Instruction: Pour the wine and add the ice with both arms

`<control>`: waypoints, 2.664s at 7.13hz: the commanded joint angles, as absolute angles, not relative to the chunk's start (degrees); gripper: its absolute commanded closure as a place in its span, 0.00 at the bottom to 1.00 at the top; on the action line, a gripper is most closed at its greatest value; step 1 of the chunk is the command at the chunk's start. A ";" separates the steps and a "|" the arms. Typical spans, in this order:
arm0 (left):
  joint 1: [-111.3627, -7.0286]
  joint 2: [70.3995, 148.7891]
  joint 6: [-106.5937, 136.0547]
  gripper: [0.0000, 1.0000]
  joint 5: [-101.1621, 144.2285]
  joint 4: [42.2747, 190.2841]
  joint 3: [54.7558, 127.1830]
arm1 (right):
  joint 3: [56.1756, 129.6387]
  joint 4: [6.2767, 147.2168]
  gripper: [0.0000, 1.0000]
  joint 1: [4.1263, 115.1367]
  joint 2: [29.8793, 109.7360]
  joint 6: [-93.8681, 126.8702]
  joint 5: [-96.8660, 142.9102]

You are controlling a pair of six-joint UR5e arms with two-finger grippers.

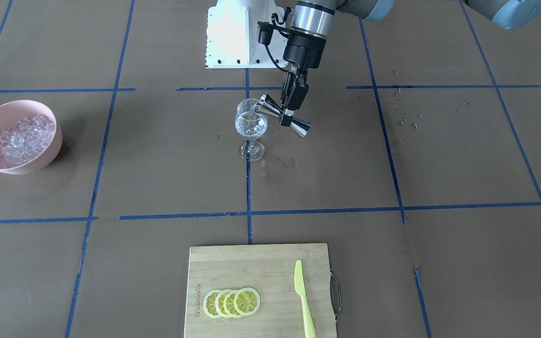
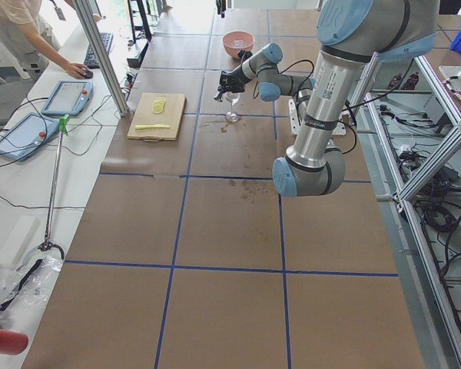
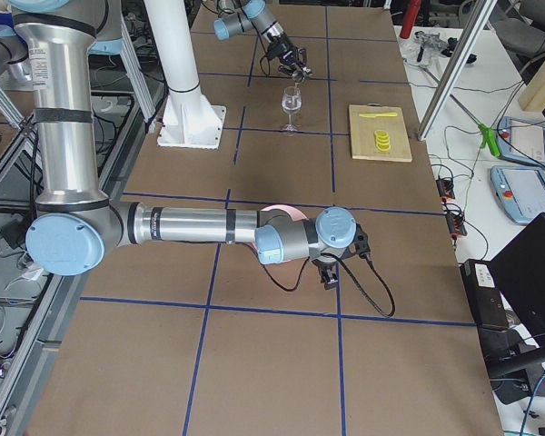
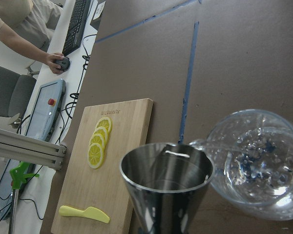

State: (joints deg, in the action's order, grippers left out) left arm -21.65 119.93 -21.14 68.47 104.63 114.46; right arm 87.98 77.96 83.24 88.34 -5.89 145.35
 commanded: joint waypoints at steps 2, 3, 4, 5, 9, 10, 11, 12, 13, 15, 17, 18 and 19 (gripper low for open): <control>-21.62 123.40 -30.29 1.00 68.38 96.78 114.18 | 88.07 77.87 0.00 83.23 88.42 -5.89 145.28; -21.71 126.27 -34.15 1.00 68.38 90.94 114.26 | 88.07 77.87 0.00 83.23 88.33 -5.89 145.28; -21.71 129.34 -35.41 1.00 68.38 86.01 114.17 | 88.24 77.87 0.00 83.23 88.42 -5.89 145.37; -21.62 130.07 -38.47 1.00 68.20 83.61 114.08 | 88.24 77.87 0.00 83.23 88.42 -5.89 145.37; -21.71 135.62 -47.46 1.00 68.03 74.88 111.71 | 88.24 77.87 0.00 83.23 88.42 -5.89 145.37; -21.71 134.57 -44.33 1.00 67.77 74.97 112.32 | 88.07 77.87 0.00 83.23 88.42 -5.89 145.28; -21.97 131.60 -37.68 1.00 64.81 76.19 113.02 | 88.07 77.96 0.00 83.23 88.24 -5.89 145.28; -22.67 129.40 -35.44 1.00 63.64 81.07 115.38 | 87.98 77.87 0.00 83.23 87.98 -5.89 145.20; -23.02 125.02 -32.11 1.00 63.63 85.21 118.71 | 87.98 77.87 0.00 83.23 87.89 -5.89 145.20; -23.46 118.68 -23.85 1.00 63.55 93.91 119.00 | 88.07 77.96 0.00 83.23 87.72 -5.89 145.20; -23.64 112.10 -10.70 1.00 63.63 100.76 119.88 | 87.98 77.87 0.00 83.23 87.45 -5.89 145.20; -23.64 106.75 -6.37 1.00 63.63 106.90 120.06 | 87.98 77.87 0.00 83.23 87.36 -5.89 145.11; -23.64 102.18 -1.02 1.00 63.63 111.83 120.15 | 87.98 77.96 0.00 83.23 87.36 -5.89 145.11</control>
